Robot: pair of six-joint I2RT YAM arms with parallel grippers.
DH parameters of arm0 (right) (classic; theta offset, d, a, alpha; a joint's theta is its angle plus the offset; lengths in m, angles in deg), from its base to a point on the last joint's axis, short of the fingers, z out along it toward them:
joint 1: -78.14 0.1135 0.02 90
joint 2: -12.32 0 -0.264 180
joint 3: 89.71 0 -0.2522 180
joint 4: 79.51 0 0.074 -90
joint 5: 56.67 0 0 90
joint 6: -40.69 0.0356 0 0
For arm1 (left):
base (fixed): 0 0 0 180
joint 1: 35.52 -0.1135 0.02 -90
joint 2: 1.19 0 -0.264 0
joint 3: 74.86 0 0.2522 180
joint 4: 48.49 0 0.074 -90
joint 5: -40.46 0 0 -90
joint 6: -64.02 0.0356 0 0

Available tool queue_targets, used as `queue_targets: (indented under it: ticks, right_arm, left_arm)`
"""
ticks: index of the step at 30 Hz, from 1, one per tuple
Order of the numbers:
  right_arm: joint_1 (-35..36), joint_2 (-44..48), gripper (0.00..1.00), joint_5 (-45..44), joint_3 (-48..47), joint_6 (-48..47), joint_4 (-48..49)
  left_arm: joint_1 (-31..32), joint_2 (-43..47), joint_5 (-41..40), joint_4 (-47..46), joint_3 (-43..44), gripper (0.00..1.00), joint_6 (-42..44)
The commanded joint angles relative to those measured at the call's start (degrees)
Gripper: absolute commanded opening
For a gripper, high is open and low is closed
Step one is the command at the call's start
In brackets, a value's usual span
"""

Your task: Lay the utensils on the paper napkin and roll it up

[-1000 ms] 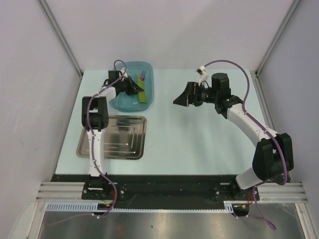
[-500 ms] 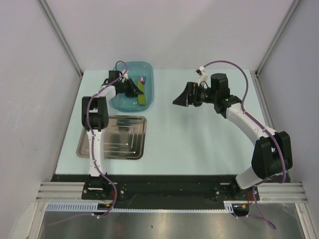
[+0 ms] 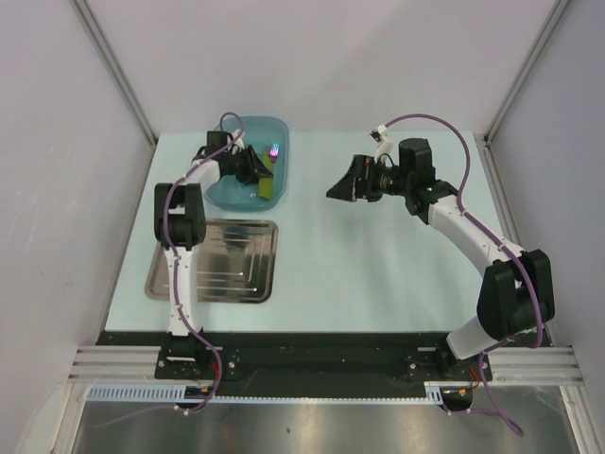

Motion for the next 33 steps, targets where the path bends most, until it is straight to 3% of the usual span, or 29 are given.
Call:
queue_targets:
  ticks: [1, 4, 11, 15, 23, 33]
  right_arm:
    - [0.4, 1.4, 1.0, 1.0, -2.6, -0.5, 1.0]
    - [0.7, 1.9, 1.0, 1.0, -2.7, -0.6, 0.8]
    - [1.0, 2.7, 1.0, 1.4, -3.2, -0.7, 0.6]
    - [1.0, 3.0, 1.0, 1.6, -3.3, -1.0, 0.5]
    - [1.0, 3.8, 1.0, 1.9, -3.0, -1.3, 0.4]
    - [0.7, 4.9, 1.0, 2.0, -1.7, -1.8, -0.2]
  left_arm:
    - [-0.4, 6.6, -7.3, 0.6, -2.1, 0.46, 4.1]
    - [-0.1, 9.2, -9.0, 0.5, -3.2, 0.54, 5.3]
    - [0.1, 12.7, -12.3, 0.8, -4.4, 0.59, 5.6]
    - [0.1, 15.0, -15.2, 0.8, -5.3, 0.58, 6.9]
    - [0.5, 19.1, -16.7, 2.3, -11.5, 0.46, 11.7]
    - [1.0, 16.1, -14.9, 3.4, -14.3, 0.39, 11.7]
